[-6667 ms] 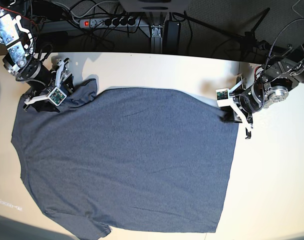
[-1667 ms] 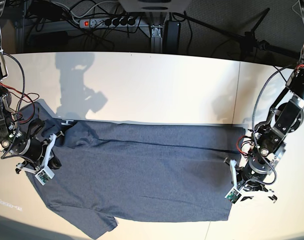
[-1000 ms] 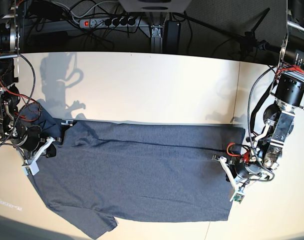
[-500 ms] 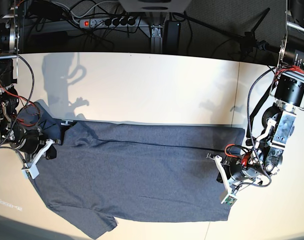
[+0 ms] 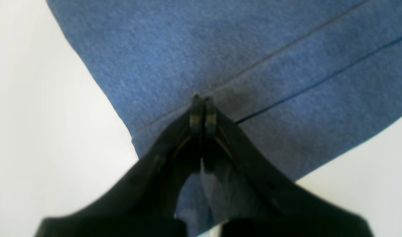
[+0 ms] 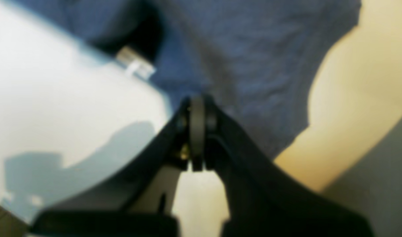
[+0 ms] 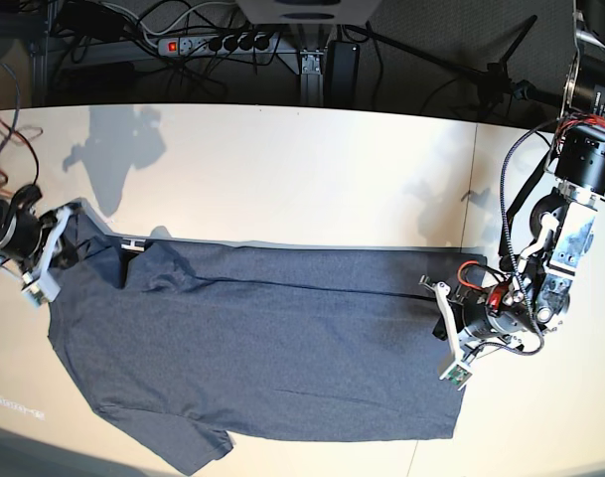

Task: Fold the T-shirt properly
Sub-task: 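Release the right gripper and lift it away from the shirt, then regrasp the shirt edge near the collar with the right gripper, then move the left gripper along the shirt edge toward the right gripper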

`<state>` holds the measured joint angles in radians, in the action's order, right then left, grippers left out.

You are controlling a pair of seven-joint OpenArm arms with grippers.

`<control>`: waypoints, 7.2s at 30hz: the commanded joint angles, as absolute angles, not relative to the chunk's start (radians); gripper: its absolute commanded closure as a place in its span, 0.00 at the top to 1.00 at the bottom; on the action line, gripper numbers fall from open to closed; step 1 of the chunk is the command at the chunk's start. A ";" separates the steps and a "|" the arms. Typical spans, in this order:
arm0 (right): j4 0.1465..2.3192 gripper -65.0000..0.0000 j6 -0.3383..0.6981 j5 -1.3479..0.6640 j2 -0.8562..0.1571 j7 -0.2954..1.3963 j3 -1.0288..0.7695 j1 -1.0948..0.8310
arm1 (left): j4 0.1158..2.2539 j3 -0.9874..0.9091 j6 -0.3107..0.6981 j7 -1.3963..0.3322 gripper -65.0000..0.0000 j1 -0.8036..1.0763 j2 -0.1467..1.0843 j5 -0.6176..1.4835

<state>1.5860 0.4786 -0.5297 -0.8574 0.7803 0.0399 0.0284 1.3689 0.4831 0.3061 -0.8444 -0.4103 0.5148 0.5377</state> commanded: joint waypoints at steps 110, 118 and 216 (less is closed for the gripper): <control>1.448 0.00 0.521 -0.157 -0.945 0.514 0.332 0.249 | 1.412 0.475 0.337 -0.828 0.00 -0.441 0.527 0.542; 1.407 0.00 0.520 -0.158 -0.944 0.465 0.332 0.253 | 1.412 0.475 0.337 -0.828 0.00 -0.441 0.527 0.542; 0.877 0.00 0.474 -0.444 -0.650 0.526 0.311 0.518 | 1.429 0.463 0.238 -0.798 0.00 -0.355 0.390 0.437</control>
<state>0.8715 0.4850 -0.4477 -0.6342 0.5262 0.3210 0.4961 1.4170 0.4736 0.2611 -0.8173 -0.3244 0.3813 0.4339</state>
